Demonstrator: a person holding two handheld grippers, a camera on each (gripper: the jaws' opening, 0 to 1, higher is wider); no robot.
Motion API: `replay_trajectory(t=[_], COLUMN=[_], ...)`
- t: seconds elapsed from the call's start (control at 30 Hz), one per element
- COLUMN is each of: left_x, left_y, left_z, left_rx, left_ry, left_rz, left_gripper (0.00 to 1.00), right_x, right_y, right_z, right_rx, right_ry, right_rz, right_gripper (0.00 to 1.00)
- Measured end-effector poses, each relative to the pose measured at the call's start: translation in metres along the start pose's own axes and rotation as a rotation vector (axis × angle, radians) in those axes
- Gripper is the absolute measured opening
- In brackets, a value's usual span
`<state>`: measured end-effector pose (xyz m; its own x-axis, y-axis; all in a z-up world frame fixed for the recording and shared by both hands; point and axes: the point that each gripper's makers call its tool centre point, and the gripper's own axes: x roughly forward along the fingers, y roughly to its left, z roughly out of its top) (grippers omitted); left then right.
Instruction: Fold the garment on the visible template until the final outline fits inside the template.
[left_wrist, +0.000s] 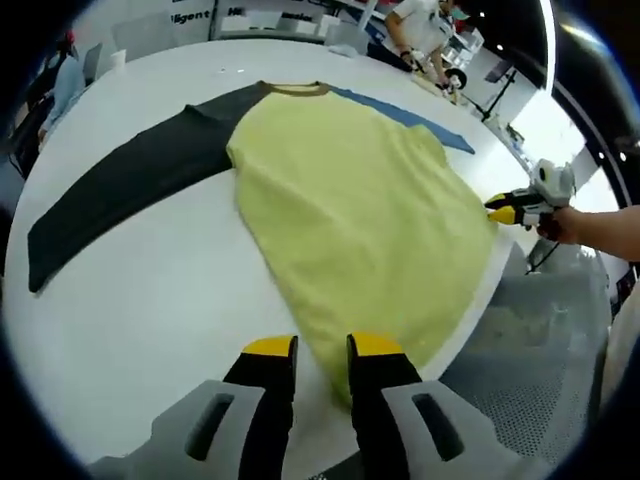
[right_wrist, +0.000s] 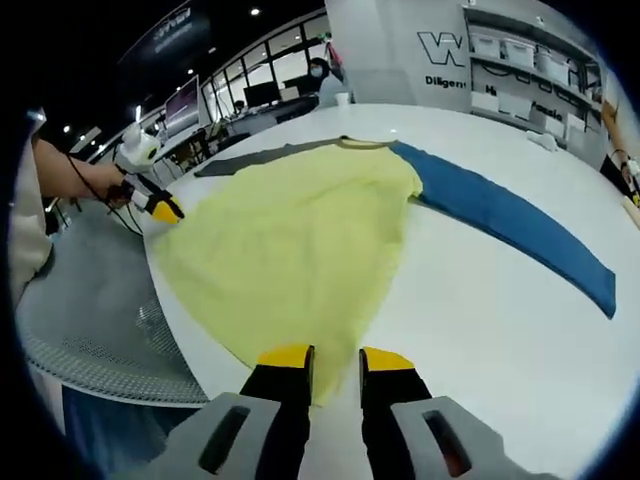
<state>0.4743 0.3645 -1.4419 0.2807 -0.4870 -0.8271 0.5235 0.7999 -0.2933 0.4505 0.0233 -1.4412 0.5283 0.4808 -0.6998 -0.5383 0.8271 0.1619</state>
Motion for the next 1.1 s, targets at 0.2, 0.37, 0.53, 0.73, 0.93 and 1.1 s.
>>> replay_trajectory(t=[0.2, 0.37, 0.53, 0.73, 0.93, 1.1], left_x=[0.0, 0.001, 0.001, -0.004, -0.009, -0.01], left_y=[-0.005, -0.006, -0.006, 0.002, 0.012, 0.012], left_z=[-0.008, -0.01, -0.009, -0.009, -0.006, -0.007], left_rx=[-0.018, -0.042, -0.041, -0.056, -0.053, -0.048], left_ry=[0.034, 0.037, 0.041, 0.043, 0.041, 0.048], left_rz=[-0.016, -0.032, -0.043, -0.051, -0.047, -0.057], left_gripper=[0.07, 0.04, 0.03, 0.03, 0.03, 0.04], right_x=[-0.001, -0.001, -0.003, -0.004, -0.005, -0.005], right_y=[0.004, 0.004, 0.007, 0.014, 0.029, 0.034], right_z=[-0.004, -0.005, -0.01, -0.012, -0.012, -0.015], right_rx=[0.006, 0.006, 0.005, 0.017, 0.022, 0.025], right_ry=[0.015, 0.02, 0.043, 0.058, 0.087, 0.106], right_rz=[0.007, 0.003, 0.007, 0.024, 0.065, 0.08], right_gripper=[0.12, 0.11, 0.04, 0.0, 0.0, 0.0])
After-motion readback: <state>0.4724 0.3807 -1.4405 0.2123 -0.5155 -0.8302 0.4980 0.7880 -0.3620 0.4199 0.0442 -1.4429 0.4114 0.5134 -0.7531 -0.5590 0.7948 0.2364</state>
